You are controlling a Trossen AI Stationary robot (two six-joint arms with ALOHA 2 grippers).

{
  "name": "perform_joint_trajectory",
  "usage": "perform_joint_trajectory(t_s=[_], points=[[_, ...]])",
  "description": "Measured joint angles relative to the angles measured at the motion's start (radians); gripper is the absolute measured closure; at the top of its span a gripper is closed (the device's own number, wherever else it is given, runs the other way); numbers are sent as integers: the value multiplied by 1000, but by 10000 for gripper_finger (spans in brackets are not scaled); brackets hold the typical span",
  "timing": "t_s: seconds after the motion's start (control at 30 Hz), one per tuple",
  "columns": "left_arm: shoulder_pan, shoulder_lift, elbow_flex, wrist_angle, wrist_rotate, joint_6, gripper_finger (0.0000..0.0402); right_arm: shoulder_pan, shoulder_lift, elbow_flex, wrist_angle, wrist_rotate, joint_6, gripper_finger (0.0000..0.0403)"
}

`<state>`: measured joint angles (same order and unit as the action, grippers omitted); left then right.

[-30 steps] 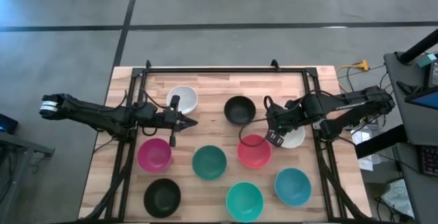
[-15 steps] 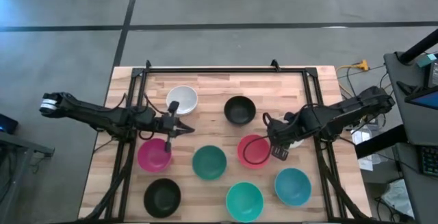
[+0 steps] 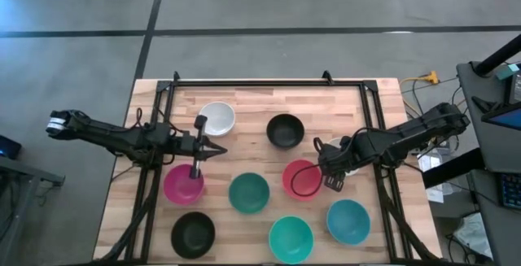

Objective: Nest bowls inside each other
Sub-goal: Stack the right white bowl on top of the orange bowl

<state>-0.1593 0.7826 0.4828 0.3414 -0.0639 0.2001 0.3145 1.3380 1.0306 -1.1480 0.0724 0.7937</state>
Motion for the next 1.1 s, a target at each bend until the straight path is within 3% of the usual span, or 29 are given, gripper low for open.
perform_joint_trajectory(t_s=[0.33, 1.1], points=[[-1, 108, 0, 156, 2, 16, 402, -1, 2, -80, 67, 3, 99, 280], [-100, 131, 3, 175, 6, -37, 402, -1, 5, -191, 138, -2, 134, 287]])
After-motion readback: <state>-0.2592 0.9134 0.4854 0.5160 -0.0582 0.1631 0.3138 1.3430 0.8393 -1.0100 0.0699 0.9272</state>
